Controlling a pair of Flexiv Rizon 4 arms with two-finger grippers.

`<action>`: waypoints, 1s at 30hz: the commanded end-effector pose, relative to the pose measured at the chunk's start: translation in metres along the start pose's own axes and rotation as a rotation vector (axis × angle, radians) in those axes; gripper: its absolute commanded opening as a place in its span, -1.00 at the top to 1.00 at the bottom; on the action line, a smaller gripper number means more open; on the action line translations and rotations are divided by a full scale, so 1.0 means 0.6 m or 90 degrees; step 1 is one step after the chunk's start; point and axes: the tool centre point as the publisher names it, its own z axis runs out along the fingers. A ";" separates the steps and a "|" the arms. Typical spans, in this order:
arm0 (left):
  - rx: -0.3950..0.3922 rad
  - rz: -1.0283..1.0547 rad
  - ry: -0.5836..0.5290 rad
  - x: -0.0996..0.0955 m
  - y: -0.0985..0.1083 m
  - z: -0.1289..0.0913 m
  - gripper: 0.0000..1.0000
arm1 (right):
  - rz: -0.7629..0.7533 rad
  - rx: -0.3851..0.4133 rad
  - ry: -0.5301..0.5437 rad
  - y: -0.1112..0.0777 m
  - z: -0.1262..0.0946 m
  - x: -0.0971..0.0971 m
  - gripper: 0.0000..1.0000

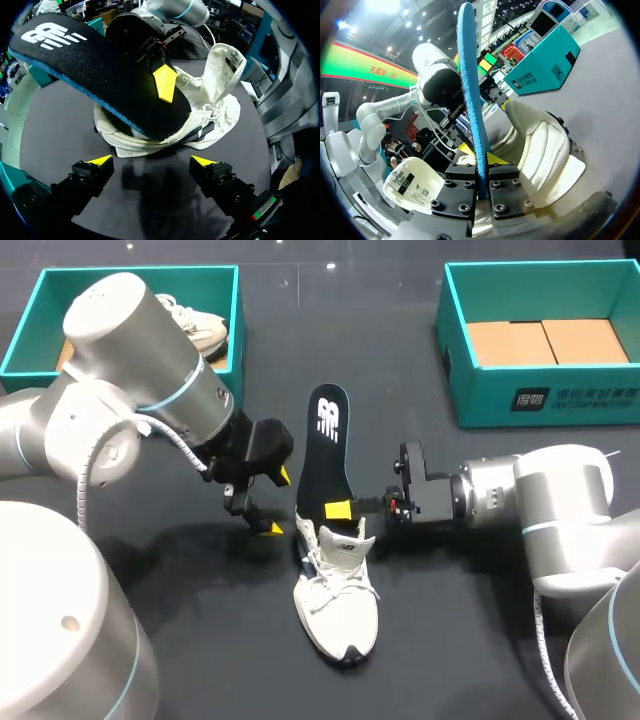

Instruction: Take the shoe out of the shoebox, open the shoe tongue, remove and reinsert the insole, then place the shoe into the shoebox

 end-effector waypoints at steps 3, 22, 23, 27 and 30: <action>0.000 0.000 0.000 0.001 0.001 0.000 -1.00 | -0.001 0.003 0.002 -0.006 0.005 -0.002 0.76; 0.000 0.000 0.000 0.001 0.001 0.000 -1.00 | -0.022 0.008 0.001 0.011 0.010 0.003 0.51; 0.000 0.000 0.000 0.001 0.001 0.000 -1.00 | -0.024 0.009 0.001 0.012 0.011 0.004 0.51; 0.000 0.000 0.000 0.001 0.001 0.000 -1.00 | -0.028 0.011 0.002 0.015 0.014 0.004 0.51; 0.000 0.000 0.000 0.001 0.001 0.000 -1.00 | -0.033 0.012 0.003 0.020 0.017 0.003 0.49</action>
